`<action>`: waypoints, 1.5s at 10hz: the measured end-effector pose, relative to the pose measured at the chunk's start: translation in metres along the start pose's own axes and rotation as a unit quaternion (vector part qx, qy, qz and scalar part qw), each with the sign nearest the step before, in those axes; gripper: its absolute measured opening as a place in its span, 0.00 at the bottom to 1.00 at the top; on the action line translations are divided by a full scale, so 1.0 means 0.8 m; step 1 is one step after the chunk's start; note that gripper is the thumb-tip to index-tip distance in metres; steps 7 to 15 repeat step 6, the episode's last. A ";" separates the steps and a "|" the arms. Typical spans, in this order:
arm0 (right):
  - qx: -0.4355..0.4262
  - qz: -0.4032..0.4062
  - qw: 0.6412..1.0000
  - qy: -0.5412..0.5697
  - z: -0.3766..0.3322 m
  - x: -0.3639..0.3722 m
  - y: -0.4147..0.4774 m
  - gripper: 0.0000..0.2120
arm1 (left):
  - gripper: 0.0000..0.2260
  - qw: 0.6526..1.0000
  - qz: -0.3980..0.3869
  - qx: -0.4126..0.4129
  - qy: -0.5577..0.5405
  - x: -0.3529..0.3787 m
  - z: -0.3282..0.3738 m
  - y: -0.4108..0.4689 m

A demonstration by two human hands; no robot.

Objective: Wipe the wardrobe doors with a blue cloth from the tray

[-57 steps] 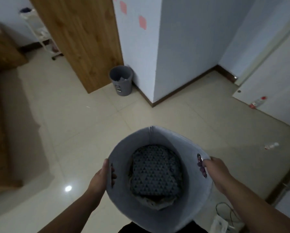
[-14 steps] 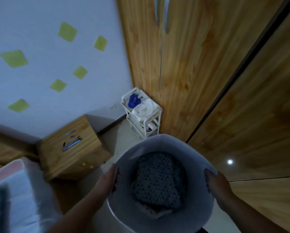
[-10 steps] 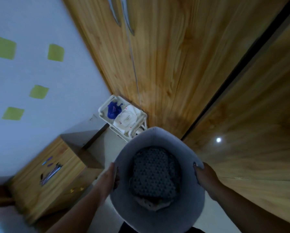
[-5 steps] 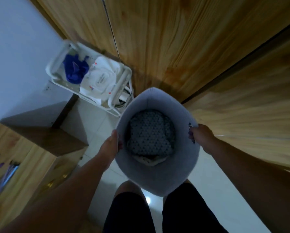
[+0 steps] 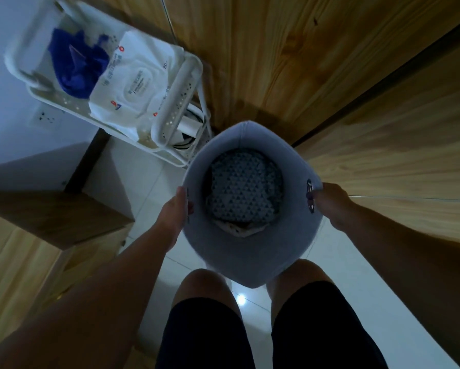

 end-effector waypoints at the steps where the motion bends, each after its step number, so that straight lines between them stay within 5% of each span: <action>1: -0.026 0.005 1.000 -0.001 0.002 0.013 0.014 0.06 | 0.24 1.000 -0.011 0.003 0.004 0.006 -0.008 0.013; 4: -0.070 -0.015 0.994 -0.078 0.001 0.013 -0.012 0.11 | 0.19 0.992 -0.049 0.055 0.106 -0.006 0.003 -0.010; 6: -0.099 -0.045 0.993 -0.042 -0.011 -0.045 -0.128 0.11 | 0.12 0.996 -0.078 0.041 0.031 -0.050 0.043 -0.124; 15: -0.099 -0.045 0.993 -0.042 -0.011 -0.045 -0.128 0.11 | 0.12 0.996 -0.078 0.041 0.031 -0.050 0.043 -0.124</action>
Point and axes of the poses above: each hand's wrist, its own y-axis towards the middle knuckle, its own x-axis out of the palm, z = x × y, the point moved 4 cm from there along y, towards the middle knuckle, and after that the axes turned 7 degrees about -y, right-handed, at the moved point
